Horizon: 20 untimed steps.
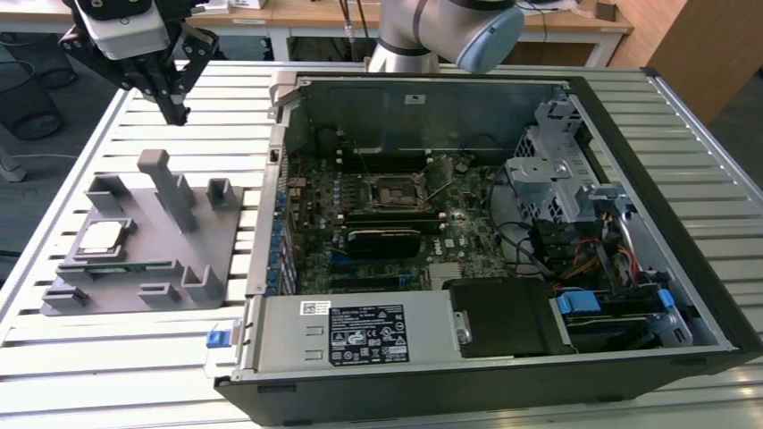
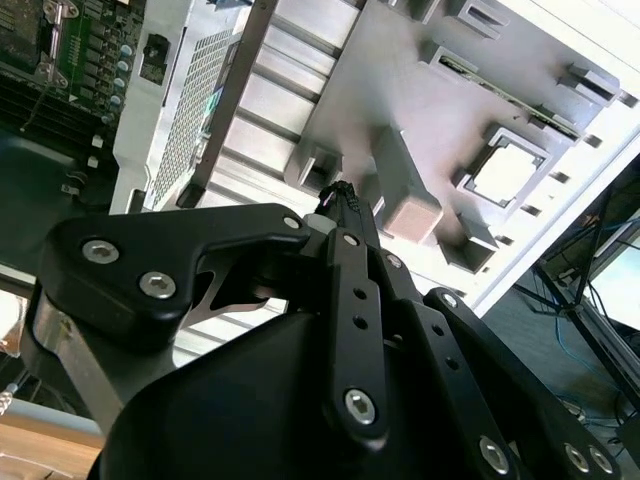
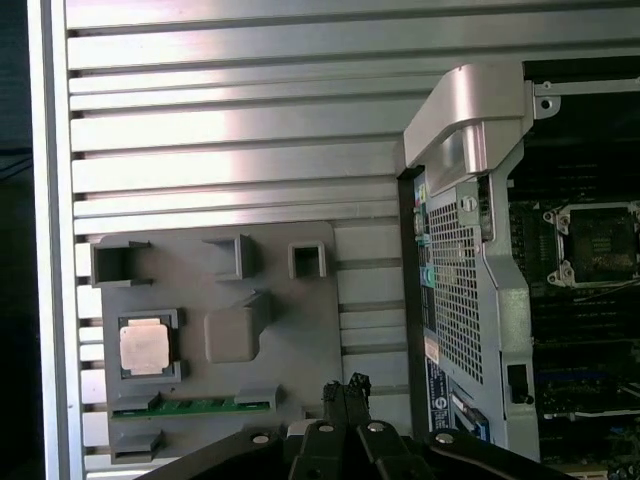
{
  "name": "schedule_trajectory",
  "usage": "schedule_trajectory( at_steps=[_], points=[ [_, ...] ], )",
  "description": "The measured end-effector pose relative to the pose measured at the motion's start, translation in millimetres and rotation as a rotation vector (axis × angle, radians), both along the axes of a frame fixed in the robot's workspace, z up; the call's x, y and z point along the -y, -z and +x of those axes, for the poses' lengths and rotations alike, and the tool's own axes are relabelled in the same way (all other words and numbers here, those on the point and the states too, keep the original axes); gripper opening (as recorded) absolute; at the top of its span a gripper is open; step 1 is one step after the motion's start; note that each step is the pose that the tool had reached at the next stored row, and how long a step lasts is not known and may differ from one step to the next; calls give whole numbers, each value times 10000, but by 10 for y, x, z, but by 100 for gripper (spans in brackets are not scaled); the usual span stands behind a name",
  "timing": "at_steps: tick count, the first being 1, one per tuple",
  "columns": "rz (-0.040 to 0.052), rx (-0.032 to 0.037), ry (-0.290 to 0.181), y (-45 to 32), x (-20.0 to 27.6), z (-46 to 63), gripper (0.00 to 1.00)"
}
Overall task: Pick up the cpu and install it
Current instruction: 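Reach for the cpu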
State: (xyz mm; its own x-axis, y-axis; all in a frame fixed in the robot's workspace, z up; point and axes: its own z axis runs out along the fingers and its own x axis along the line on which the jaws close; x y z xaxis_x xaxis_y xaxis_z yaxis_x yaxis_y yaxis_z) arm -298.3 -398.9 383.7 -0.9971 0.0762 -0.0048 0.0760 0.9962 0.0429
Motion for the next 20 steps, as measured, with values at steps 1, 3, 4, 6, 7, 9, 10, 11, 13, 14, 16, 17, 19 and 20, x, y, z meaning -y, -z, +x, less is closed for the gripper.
schedule_trajectory(
  at_steps=[1, 3, 4, 6, 7, 9, 10, 11, 13, 14, 16, 17, 19, 20],
  points=[
    [0, -2, 0, 1, 0, -6, 11],
    [0, -7, 0, 2, 0, -18, 11],
    [0, -9, 0, 3, 0, -24, 11],
    [0, -13, 0, 4, 0, -36, 11],
    [0, -16, 0, 5, 0, -42, 11],
    [0, -20, 0, 6, 0, -54, 11],
    [0, -22, 0, 7, 0, -60, 11],
    [-1, -25, 0, 7, 0, -67, 11],
    [0, -28, 0, 9, 0, -80, 11],
    [-1, -31, 0, 9, 0, -86, 11],
    [-1, -35, 0, 10, 0, -98, 11],
    [-1, -36, 0, 11, 0, -106, 11],
    [0, -37, 0, 13, 0, -125, 11],
    [-1, -38, 0, 13, 0, -143, 11]
  ],
)
